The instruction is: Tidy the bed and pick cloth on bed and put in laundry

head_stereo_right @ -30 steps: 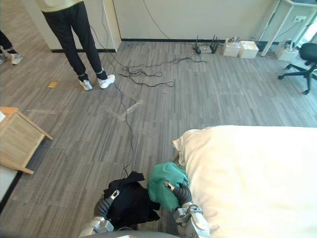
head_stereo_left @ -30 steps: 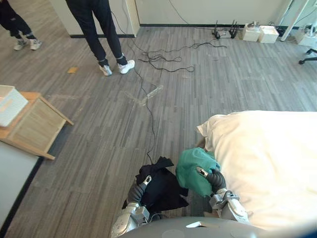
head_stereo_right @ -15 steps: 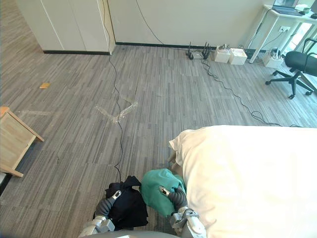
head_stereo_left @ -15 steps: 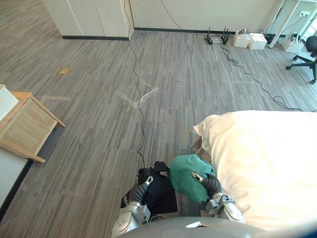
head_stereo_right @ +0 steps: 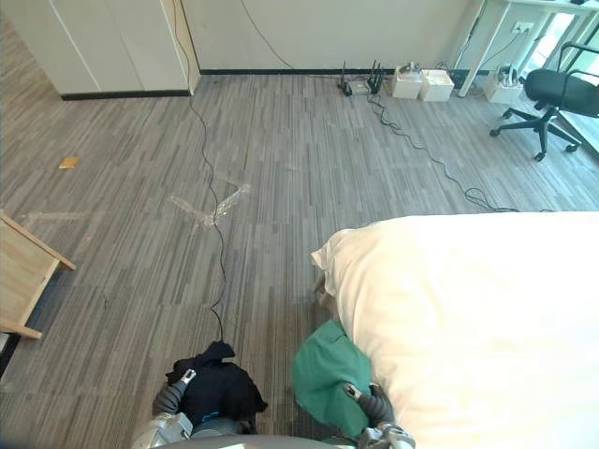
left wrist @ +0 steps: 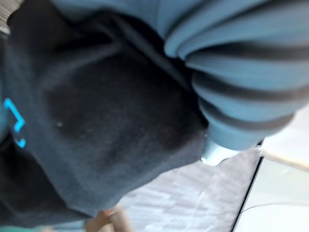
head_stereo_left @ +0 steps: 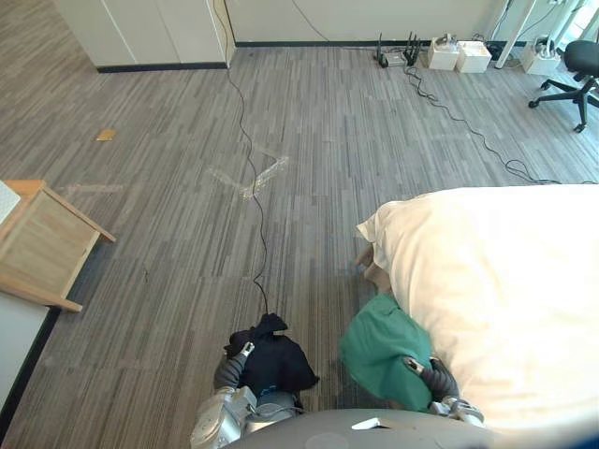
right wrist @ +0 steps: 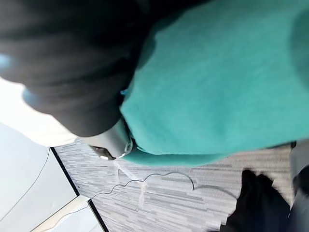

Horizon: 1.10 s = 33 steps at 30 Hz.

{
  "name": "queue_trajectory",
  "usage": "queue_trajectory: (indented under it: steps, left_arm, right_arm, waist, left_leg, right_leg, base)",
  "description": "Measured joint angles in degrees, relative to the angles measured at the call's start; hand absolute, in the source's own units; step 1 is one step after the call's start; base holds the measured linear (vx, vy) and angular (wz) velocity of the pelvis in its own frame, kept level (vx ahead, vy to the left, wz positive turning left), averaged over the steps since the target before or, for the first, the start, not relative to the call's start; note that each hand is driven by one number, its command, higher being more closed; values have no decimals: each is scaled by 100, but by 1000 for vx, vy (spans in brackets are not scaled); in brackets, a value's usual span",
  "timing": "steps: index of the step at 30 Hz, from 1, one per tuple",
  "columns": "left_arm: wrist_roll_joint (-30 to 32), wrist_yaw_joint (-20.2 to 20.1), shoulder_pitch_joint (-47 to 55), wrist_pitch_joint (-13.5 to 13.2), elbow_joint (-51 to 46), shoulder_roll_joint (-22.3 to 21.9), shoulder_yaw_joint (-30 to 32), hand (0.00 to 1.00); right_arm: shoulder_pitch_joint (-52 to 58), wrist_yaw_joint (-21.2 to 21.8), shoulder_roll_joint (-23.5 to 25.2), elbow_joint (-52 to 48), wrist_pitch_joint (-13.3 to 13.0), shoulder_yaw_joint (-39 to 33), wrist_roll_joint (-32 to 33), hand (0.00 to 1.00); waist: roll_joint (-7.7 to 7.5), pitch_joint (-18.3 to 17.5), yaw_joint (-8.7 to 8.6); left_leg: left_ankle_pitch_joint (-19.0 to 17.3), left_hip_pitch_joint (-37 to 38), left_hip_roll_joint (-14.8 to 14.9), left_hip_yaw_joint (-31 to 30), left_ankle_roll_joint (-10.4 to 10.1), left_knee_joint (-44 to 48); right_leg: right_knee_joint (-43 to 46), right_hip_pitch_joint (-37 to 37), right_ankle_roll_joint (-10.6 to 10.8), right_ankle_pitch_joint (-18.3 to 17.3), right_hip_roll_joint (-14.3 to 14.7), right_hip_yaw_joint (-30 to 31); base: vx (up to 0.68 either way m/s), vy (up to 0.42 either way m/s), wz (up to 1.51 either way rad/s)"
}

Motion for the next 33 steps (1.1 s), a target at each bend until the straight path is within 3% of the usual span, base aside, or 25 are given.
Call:
queue_trajectory:
  steps: [1,2,3,4,5,7,9,11,13,14,15,16,17,18,19,20,21,22,23,24,26,28,29,31,33]
  left_arm:
    - [-4,10,-2,-16,-7,-34,26,100]
    - [-4,8,53,-35,18,-149,35,100]
    - [-4,36,-30,-29,124,-76,42,100]
    - [-4,51,-22,-28,152,-46,41,100]
    - [-6,54,10,-36,156,-4,61,100]
    - [-8,52,12,-34,157,30,52,100]
    - [-9,48,-57,-6,153,26,-41,100]
    - [-5,32,-123,69,96,-7,-178,100]
    - [-7,-3,-114,151,71,3,-209,100]
    - [-10,-16,-82,155,70,1,-222,100]
    - [-11,-62,29,156,53,14,-222,100]
    - [-17,-110,100,183,20,8,-222,100]
    - [-24,-167,173,198,-88,-4,-230,100]
    - [-31,-215,187,227,-164,-37,-250,100]
    - [-44,-230,206,238,-191,-61,-252,100]
    - [-140,-240,226,260,-185,-177,-254,100]
    - [-139,-240,236,261,-168,-286,-261,100]
    - [-124,-242,246,261,-164,-306,-286,100]
    - [-40,-232,262,248,-162,-316,-316,100]
    - [12,-223,233,155,-179,-314,-344,100]
    - [53,-194,214,40,-309,-317,-388,100]
    - [101,-186,182,-35,-454,-333,-394,100]
    - [103,-184,176,-54,-589,-331,-398,100]
    - [93,-154,194,-60,-675,-400,-435,100]
    - [87,-64,147,-57,-679,-417,-530,100]
  right_arm:
    - [79,3,-75,-50,0,-17,0,100]
    - [87,26,-267,-134,-4,-6,3,100]
    - [43,31,-244,-26,5,20,3,100]
    - [87,51,-195,-25,5,37,5,100]
    - [156,103,-125,-51,-7,35,17,100]
    - [190,168,-59,-169,-31,34,75,100]
    - [232,208,-40,-232,-23,36,125,100]
    - [276,251,-53,-337,-13,24,150,100]
    - [298,269,-52,-472,0,21,177,100]
    - [321,270,-52,-529,8,21,177,100]
    - [334,270,-48,-578,17,34,176,100]
    - [321,254,-108,-651,37,29,178,100]
    - [313,246,-130,-753,80,26,179,100]
    - [222,243,-212,-943,135,44,177,100]
    - [178,236,-272,-1023,148,67,177,100]
    - [85,233,-387,-1071,203,128,176,100]
    - [23,241,-505,-1065,270,275,171,100]
    - [15,252,-517,-1060,294,307,163,100]
    - [14,260,-514,-1035,331,300,127,100]
    - [0,339,-517,-987,355,265,62,100]
    - [-41,474,-569,-940,355,225,36,100]
    - [-82,552,-626,-949,349,195,-65,100]
    - [-78,584,-672,-960,350,189,-117,100]
    - [36,617,-681,-1067,353,47,-191,100]
    - [104,607,-683,-1093,357,-29,-290,100]
  waist:
    - [89,8,17]
    - [512,30,-5]
    - [446,168,-97]
    - [460,174,-122]
    - [376,190,-115]
    - [363,217,-130]
    - [387,234,-172]
    - [448,281,-178]
    - [429,328,-183]
    - [443,345,-179]
    - [464,350,-191]
    - [668,332,-259]
    - [681,292,-257]
    - [807,312,-189]
    - [914,309,-139]
    - [1064,301,-91]
    - [1139,340,-53]
    - [1161,350,-15]
    - [1122,392,57]
    - [1025,455,78]
    - [955,498,116]
    - [917,536,160]
    - [853,584,213]
    - [897,619,280]
    - [976,633,240]
  left_leg:
    - [-221,38,-19,-30,-66,364]
    - [-896,285,137,-182,-14,254]
    - [-969,572,57,-390,27,121]
    - [-958,694,2,-503,50,23]
    - [-934,868,24,-674,105,-188]
    - [-924,1046,123,-936,141,-371]
    - [-939,1201,216,-1241,118,-562]
    - [-999,1322,266,-1544,-21,-675]
    - [-1215,1610,161,-1875,-284,-707]
    - [-1299,1711,171,-1953,-368,-714]
    - [-1417,1918,228,-2006,-546,-703]
    - [-1571,2123,475,-2166,-682,-613]
    - [-1577,2080,570,-2237,-715,-274]
    - [-1471,1831,714,-2215,-897,499]
    - [-1338,1611,831,-2213,-1035,1026]
    - [-757,1104,987,-2212,-1101,2107]
    - [144,546,1186,-2231,-1083,3157]
    - [142,332,1221,-2247,-1043,3630]
    - [-113,-57,1096,-2325,-964,4385]
    - [-346,-323,784,-2359,-1028,4600]
    - [-589,-670,432,-2164,-1013,4157]
    - [-718,-980,224,-1646,-915,3087]
    - [-678,-1041,115,-1236,-873,2051]
    - [-109,-932,61,-378,-748,11]
    - [246,-908,96,157,-597,-868]
  right_leg:
    - [671,-211,-124,27,-123,49]
    - [2434,-957,-792,425,-218,369]
    - [3596,-1435,-977,953,-389,910]
    - [3860,-1615,-853,949,-356,1086]
    - [3917,-1955,-682,705,-118,1235]
    - [3196,-2315,-554,474,324,1197]
    - [1698,-2540,-470,561,796,1171]
    - [-360,-2737,-392,1331,1138,1290]
    - [-1170,-3169,-167,1966,1105,1716]
    - [-1193,-3197,-187,2030,1078,1769]
    - [-1127,-3183,-330,2161,1046,1783]
    - [-654,-3125,-629,2599,1108,1680]
    - [-161,-3206,-730,2624,1095,1555]
    - [359,-3261,-945,2216,1130,1434]
    - [489,-3228,-988,2017,1177,1354]
    - [542,-3080,-1039,1698,1343,1283]
    - [325,-2695,-1137,1536,1551,1230]
    - [206,-2491,-1204,1480,1642,1219]
    - [29,-2076,-1331,1354,1718,1207]
    - [-152,-1623,-1392,1253,1715,1177]
    - [-533,-1043,-1454,1178,1751,1170]
    - [-964,-563,-1447,1154,1806,1173]
    - [-1167,-295,-1400,1113,1805,1169]
    - [-1555,214,-1225,1012,1914,1069]
    - [-1786,624,-1040,894,2089,927]
  base:
    - [205,101,56]
    - [177,119,66]
    - [147,129,80]
    - [147,145,83]
    - [220,110,66]
    - [309,74,67]
    - [349,-18,79]
    - [402,-69,81]
    - [633,-192,85]
    - [580,-220,88]
    - [537,-248,91]
    - [687,-321,99]
    - [802,-417,82]
    - [644,-369,44]
    - [619,-398,29]
    - [604,-381,25]
    - [592,-348,17]
    - [583,-294,-2]
    - [574,-253,-10]
    - [560,-242,-9]
    - [519,-218,-9]
    - [582,-199,-9]
    - [554,-148,-9]
    - [457,-98,10]
    - [437,-37,35]
